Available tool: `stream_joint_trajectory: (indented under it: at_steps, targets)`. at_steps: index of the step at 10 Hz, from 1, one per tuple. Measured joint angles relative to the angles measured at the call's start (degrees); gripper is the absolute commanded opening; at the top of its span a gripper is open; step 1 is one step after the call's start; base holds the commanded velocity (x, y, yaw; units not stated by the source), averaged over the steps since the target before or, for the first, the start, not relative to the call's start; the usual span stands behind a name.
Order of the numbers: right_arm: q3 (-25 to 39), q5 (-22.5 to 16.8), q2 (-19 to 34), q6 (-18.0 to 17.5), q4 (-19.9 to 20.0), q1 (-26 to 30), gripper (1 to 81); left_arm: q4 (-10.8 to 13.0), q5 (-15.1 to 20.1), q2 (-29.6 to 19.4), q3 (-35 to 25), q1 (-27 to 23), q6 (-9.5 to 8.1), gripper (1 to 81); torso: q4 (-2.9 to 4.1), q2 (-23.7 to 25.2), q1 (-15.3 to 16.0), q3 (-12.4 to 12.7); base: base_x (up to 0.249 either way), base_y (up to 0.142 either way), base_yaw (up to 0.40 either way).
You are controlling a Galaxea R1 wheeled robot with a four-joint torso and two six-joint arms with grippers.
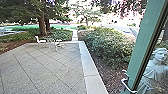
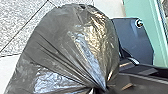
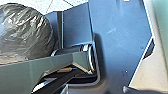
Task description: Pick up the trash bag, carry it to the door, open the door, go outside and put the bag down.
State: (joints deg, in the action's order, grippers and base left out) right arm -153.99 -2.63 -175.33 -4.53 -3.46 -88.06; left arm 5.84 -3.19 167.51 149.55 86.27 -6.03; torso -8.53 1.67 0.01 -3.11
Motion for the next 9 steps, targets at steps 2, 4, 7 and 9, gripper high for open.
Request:
stream_joint_trajectory:
  at_steps: [2,4,7,9]
  targets:
    - [6.2,0.0,3.2,0.0,0.0,0.1,81.1,0.0,-0.1,-2.0,-3.0,-0.1,-0.02,1.0,0.0,0.0,0.0,0.0,0.0,0.0,0.0]
    - [14.3,0.0,7.8,0.0,0.0,0.4,81.1,0.0,0.0,-5.4,-8.0,-0.5,-0.02,1.0,0.0,0.0,0.0,0.0,0.0,0.0,0.0]
    - [18.6,0.0,13.1,-0.2,0.1,0.0,81.1,-0.1,-0.3,-8.6,-10.9,-1.7,-0.05,1.0,2.64,0.0,0.0,0.0,0.0,0.0,0.0]
    - [18.2,0.0,11.6,-0.4,0.1,0.5,81.1,-0.1,-0.2,-8.2,-11.2,-1.8,-0.07,1.0,5.42,0.0,0.0,-0.4,0.0,0.0,0.0]
